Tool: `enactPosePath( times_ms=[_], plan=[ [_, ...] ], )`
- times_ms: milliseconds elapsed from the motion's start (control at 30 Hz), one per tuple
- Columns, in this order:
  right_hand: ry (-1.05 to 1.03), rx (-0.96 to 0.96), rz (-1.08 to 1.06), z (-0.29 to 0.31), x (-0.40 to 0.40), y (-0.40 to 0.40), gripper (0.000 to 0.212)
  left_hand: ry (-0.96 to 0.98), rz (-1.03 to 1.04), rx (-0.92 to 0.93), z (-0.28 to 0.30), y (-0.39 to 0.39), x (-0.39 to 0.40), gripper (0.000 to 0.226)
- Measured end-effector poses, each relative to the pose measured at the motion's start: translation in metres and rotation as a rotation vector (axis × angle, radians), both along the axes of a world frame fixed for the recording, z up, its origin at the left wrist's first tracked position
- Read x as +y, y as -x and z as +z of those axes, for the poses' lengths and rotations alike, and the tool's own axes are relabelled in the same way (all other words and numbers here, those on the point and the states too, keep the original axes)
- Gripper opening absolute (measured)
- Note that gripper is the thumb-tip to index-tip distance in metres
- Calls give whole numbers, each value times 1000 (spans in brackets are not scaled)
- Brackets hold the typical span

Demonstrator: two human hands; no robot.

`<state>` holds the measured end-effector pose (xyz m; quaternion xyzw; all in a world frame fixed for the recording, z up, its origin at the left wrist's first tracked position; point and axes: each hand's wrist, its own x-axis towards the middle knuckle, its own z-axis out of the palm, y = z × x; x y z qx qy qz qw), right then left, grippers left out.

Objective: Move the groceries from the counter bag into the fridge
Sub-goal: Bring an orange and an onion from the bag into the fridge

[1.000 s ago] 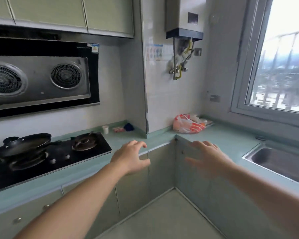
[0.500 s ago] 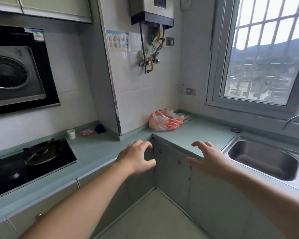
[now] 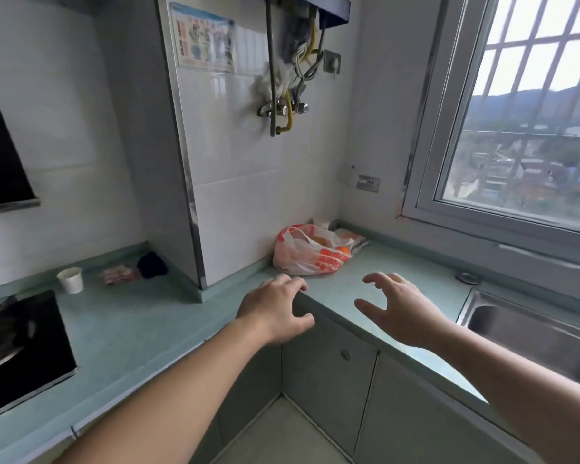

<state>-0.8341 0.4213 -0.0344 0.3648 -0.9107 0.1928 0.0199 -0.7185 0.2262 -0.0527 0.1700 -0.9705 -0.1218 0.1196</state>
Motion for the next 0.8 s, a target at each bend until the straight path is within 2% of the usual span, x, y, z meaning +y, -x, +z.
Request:
enactPosePath(
  times_ms=[500, 800],
  plan=[
    [140, -83, 69, 6, -73, 212, 54, -14, 42, 40, 15, 208, -55, 52],
    [84, -158, 71, -18, -114, 293, 51, -66, 76, 39, -6, 282, -106, 46]
  ],
)
